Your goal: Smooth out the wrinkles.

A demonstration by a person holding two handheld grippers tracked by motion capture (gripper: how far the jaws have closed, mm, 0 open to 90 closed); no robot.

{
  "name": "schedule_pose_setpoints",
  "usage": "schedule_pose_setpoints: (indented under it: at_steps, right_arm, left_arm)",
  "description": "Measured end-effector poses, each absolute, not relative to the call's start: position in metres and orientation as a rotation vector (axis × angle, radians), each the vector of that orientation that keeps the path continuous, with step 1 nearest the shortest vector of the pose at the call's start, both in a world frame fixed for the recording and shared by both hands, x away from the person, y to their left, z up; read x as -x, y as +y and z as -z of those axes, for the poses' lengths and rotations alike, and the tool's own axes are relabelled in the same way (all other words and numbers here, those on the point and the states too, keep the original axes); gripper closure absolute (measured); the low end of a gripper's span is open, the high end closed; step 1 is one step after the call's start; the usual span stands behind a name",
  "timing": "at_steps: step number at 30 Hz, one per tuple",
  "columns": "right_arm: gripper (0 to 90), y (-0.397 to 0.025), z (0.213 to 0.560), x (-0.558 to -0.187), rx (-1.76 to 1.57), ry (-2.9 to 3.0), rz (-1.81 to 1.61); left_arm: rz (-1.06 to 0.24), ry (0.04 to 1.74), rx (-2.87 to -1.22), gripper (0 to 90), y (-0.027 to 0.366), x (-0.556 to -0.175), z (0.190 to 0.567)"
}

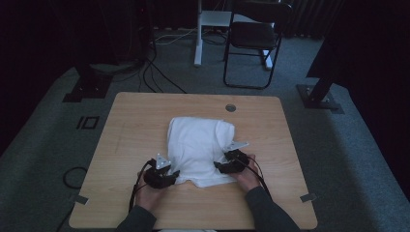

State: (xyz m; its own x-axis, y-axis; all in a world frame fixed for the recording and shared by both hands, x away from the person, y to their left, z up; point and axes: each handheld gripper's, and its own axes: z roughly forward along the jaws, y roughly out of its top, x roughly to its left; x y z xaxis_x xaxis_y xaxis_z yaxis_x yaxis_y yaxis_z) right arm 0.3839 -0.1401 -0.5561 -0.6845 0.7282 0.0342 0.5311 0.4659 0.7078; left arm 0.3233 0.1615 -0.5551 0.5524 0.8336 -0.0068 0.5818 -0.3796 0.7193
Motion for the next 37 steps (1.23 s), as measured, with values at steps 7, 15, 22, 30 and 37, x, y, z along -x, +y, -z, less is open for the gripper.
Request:
schedule_pose_setpoints:
  at_steps: [7, 15, 22, 30, 37]
  right_arm:
    - [35.0, -0.126, 0.556, -0.399, -1.053, 2.445, -1.054]
    - [34.6, -0.123, 0.556, -0.402, -1.057, 2.449, -1.056]
    - [29.4, -0.135, 0.54, -0.388, -1.097, 2.384, -1.137]
    - [29.5, -0.169, 0.503, -0.366, -1.071, 2.247, -1.264]
    - [29.5, -0.185, 0.5, -0.366, -1.116, 2.21, -1.274]
  left_arm:
    - [-0.479, 1.185, -2.087, 51.9, 0.173, -0.334, 0.554]
    - [-0.48, 1.183, -2.067, 49.0, 0.175, -0.333, 0.554]
    - [-0.491, 1.144, -1.995, 43.7, 0.18, -0.324, 0.54]
    - [-0.562, 1.091, -1.892, 42.5, 0.197, -0.31, 0.517]
    - [-0.62, 1.079, -1.837, 41.9, 0.21, -0.305, 0.502]
